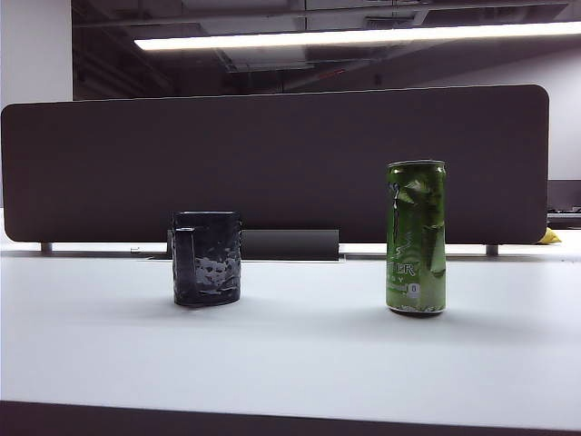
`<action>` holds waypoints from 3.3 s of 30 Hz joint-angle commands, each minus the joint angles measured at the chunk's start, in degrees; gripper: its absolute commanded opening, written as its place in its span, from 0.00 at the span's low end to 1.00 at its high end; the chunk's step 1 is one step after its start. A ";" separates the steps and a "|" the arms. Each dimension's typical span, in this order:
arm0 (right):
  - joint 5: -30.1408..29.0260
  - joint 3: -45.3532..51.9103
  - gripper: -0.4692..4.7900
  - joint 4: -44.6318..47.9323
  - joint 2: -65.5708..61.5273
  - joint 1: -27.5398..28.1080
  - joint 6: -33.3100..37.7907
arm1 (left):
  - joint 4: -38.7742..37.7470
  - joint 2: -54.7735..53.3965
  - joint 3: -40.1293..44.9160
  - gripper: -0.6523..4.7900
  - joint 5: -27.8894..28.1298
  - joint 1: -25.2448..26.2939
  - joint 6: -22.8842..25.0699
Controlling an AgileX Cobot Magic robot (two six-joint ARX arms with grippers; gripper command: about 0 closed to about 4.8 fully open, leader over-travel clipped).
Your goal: Pick up the metal can, pour some water into the cup, then place the can back on the table.
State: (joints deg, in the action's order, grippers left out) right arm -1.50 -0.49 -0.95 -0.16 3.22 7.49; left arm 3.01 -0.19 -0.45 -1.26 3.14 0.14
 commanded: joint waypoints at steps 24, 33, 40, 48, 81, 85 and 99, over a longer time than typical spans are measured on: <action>-22.84 0.13 0.14 2.97 0.04 -0.20 13.97 | 0.70 -0.04 -0.04 0.11 -0.02 -24.04 -0.15; -24.39 0.11 0.32 6.29 0.04 -9.90 21.49 | 0.52 -0.04 -0.04 0.11 -0.04 -34.82 -0.15; 0.00 0.11 1.00 8.44 0.04 -31.74 17.44 | 0.46 -0.04 -0.04 0.11 -0.02 -34.82 -0.15; 31.89 0.11 1.00 10.71 -3.32 -56.26 3.45 | 0.46 -0.04 -0.04 0.11 -0.02 -34.82 -0.15; 24.50 -11.63 1.00 75.91 -83.23 -45.88 0.50 | 0.46 -0.04 -0.04 0.11 0.00 -34.82 -0.15; 27.91 -13.84 1.00 79.32 -88.72 -45.83 0.46 | 0.46 -0.04 -0.04 0.11 -0.02 -34.82 -0.15; 34.18 -22.82 1.00 79.41 -100.59 -45.53 1.11 | 0.48 -0.04 -0.04 0.11 -0.02 -34.82 -0.15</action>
State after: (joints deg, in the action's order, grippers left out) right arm 31.97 -23.09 77.28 -100.60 -42.46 8.21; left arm 2.76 -0.16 -0.43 -1.28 -31.79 0.14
